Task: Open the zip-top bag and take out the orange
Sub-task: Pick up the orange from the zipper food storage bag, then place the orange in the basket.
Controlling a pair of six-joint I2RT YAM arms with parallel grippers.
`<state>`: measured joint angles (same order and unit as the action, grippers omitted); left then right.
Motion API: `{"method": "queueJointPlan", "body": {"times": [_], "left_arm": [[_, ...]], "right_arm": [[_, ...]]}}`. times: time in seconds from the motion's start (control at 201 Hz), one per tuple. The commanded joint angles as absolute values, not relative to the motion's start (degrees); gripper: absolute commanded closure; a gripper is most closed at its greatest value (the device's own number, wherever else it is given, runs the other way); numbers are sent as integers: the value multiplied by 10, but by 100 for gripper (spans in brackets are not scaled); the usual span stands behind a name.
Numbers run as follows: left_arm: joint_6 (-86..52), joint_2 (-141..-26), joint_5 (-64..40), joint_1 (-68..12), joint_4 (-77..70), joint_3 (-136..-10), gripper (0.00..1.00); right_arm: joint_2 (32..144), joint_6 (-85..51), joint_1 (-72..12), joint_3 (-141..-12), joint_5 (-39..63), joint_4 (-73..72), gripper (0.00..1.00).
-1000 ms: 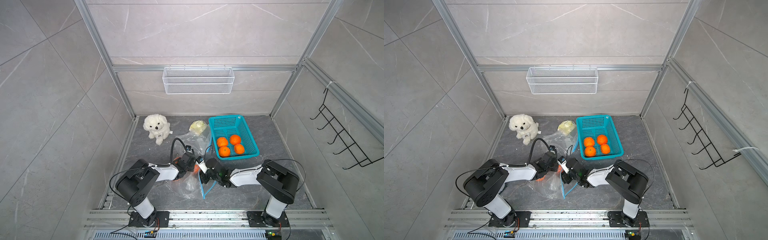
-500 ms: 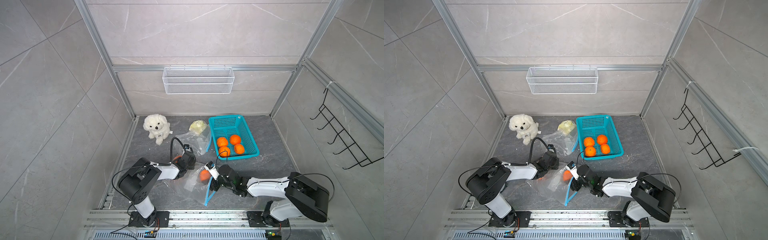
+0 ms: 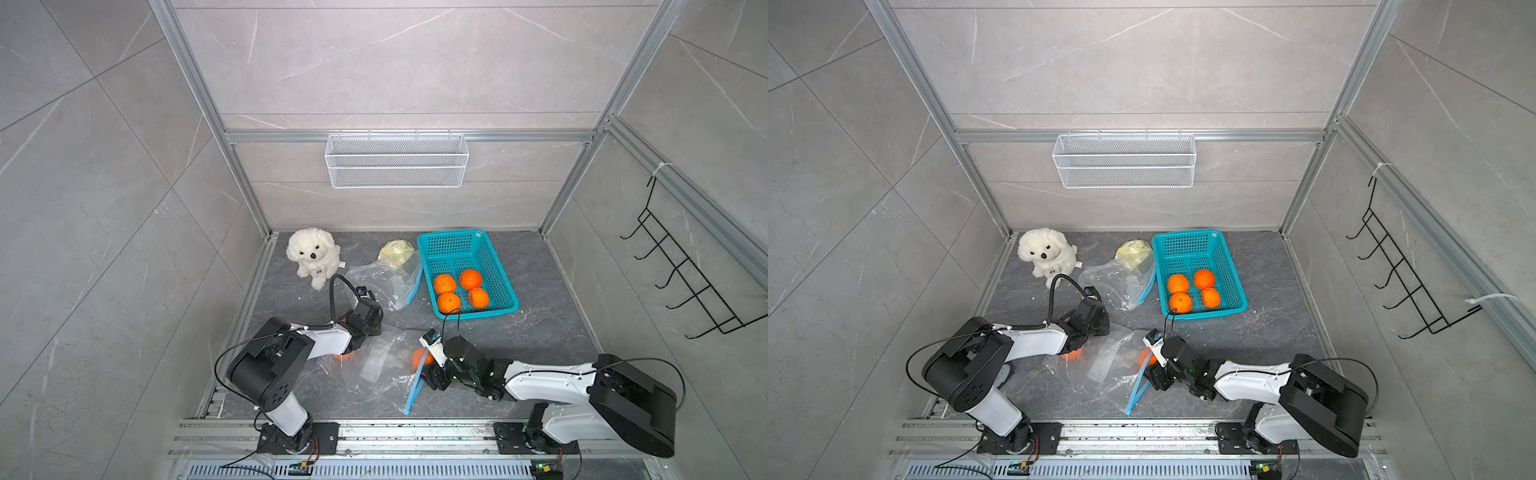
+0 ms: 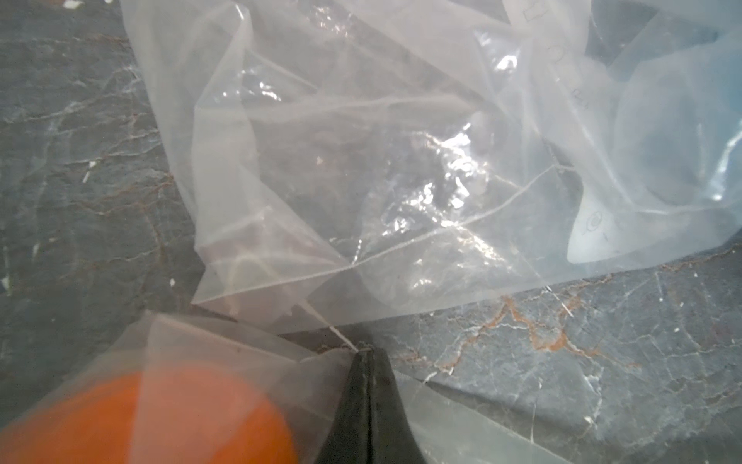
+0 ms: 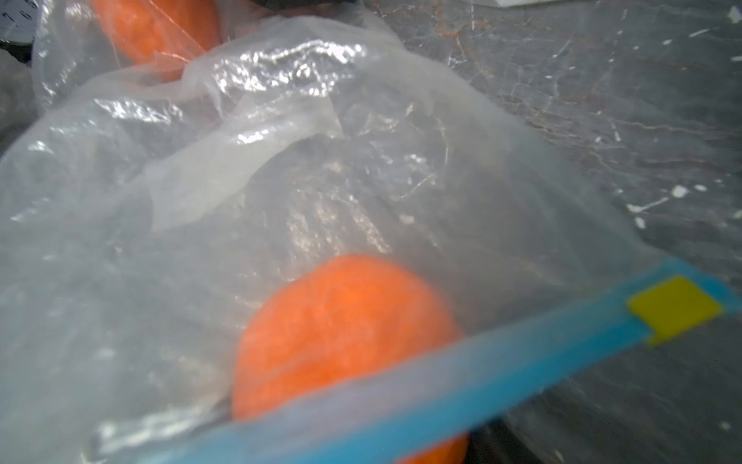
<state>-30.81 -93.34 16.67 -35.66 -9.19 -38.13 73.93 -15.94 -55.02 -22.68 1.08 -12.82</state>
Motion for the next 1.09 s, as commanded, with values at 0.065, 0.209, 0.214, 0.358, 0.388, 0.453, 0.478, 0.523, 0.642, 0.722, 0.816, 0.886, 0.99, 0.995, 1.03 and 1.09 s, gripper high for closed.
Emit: {"method": "queueJointPlan", "body": {"times": [0.065,0.209,0.214,0.358,0.388,0.453,0.478,0.523,0.642,0.722,0.816,0.886,0.99,0.995,1.03,1.09], "left_arm": [[-311,-888,118,-323,-56,-384,100],[-307,-846,81,-293,-53,-383,100],[-306,-844,81,-293,-53,-383,100],[-300,-801,93,-293,-33,-381,100],[-299,-795,93,-293,-29,-380,100],[-300,-778,78,-294,-31,-376,96],[-301,-769,68,-294,-36,-372,92],[-304,-753,46,-294,-51,-366,82],[-316,-710,-72,-294,-109,-355,37],[-338,-682,-137,-294,-170,-341,10],[-362,-650,-168,-295,-217,-321,1],[-384,-633,-164,-296,-256,-298,0],[-399,-627,-161,-297,-296,-280,0],[-400,-627,-161,-298,-298,-280,0],[-404,-631,-162,-299,-307,-276,0],[-406,-638,-166,-303,-311,-278,0]], "right_arm": [[625,-206,-546,-253,-104,35,56],[561,-208,-529,-308,-155,146,58],[560,-208,-528,-309,-155,147,58],[566,-206,-523,-367,-188,215,59],[575,-202,-521,-381,-192,230,59],[588,-194,-521,-421,-209,249,60],[592,-188,-521,-437,-214,251,60],[606,-167,-517,-467,-219,246,60],[696,-116,-453,-574,-192,252,62],[775,-95,-382,-642,-138,241,63],[872,-94,-306,-719,-73,234,65],[940,-98,-267,-777,-28,228,65],[1040,-92,-240,-876,-4,240,65],[1044,-92,-239,-882,-4,243,65],[1078,-91,-232,-922,0,259,64],[1132,-87,-221,-989,1,287,64]]}}
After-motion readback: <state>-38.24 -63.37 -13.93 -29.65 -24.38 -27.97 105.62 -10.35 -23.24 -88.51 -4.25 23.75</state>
